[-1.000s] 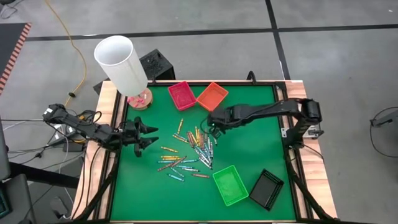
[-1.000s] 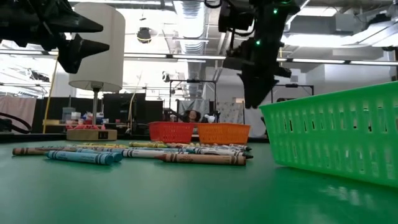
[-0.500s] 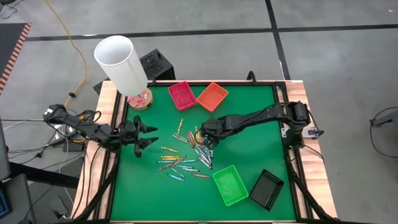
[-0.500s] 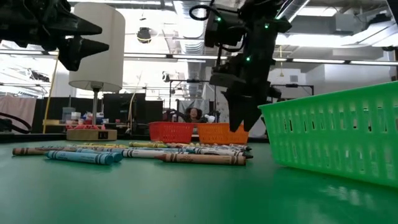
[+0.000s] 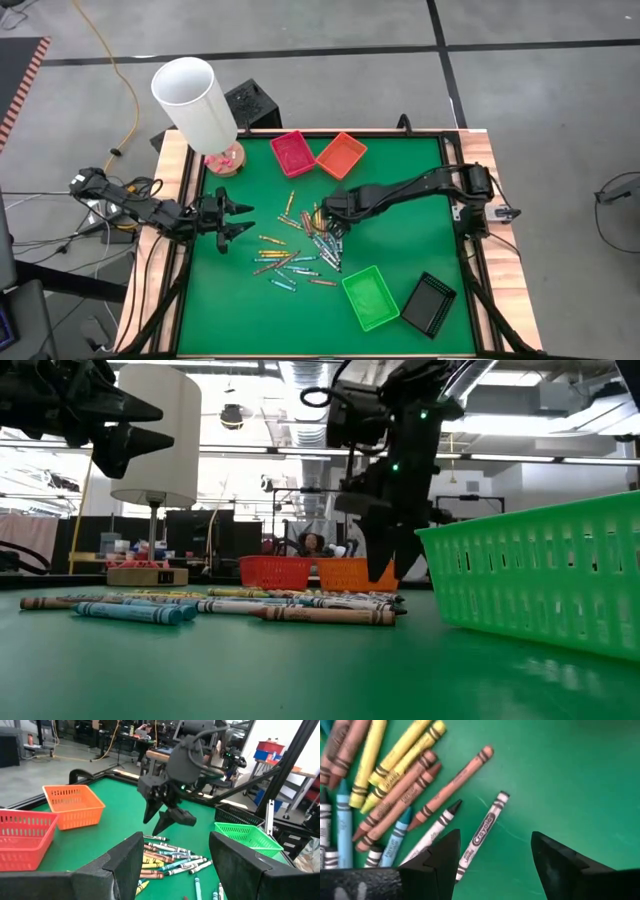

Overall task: Sort crayons
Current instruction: Put the black crayon into the black bin

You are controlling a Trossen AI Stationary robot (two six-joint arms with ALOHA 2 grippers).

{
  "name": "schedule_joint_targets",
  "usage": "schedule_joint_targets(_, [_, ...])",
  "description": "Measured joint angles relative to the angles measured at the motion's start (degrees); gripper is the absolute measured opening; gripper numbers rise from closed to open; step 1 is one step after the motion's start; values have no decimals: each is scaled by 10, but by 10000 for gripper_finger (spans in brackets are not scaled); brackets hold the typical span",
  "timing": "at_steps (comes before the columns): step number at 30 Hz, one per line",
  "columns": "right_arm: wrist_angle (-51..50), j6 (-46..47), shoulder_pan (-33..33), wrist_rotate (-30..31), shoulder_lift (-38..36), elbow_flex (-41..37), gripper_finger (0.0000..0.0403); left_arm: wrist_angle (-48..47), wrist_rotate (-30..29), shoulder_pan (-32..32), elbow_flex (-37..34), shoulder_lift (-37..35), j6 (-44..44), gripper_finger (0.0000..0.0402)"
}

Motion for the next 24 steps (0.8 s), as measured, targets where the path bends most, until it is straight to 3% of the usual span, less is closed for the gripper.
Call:
schedule_joint_targets(13, [5,8,-4,-21,44,3,228,-4,-3,0,0,1,0,215])
schedule_joint_targets(24, [0,24,-10,-29,45,2,130,-4,-3,0,0,1,-6,215])
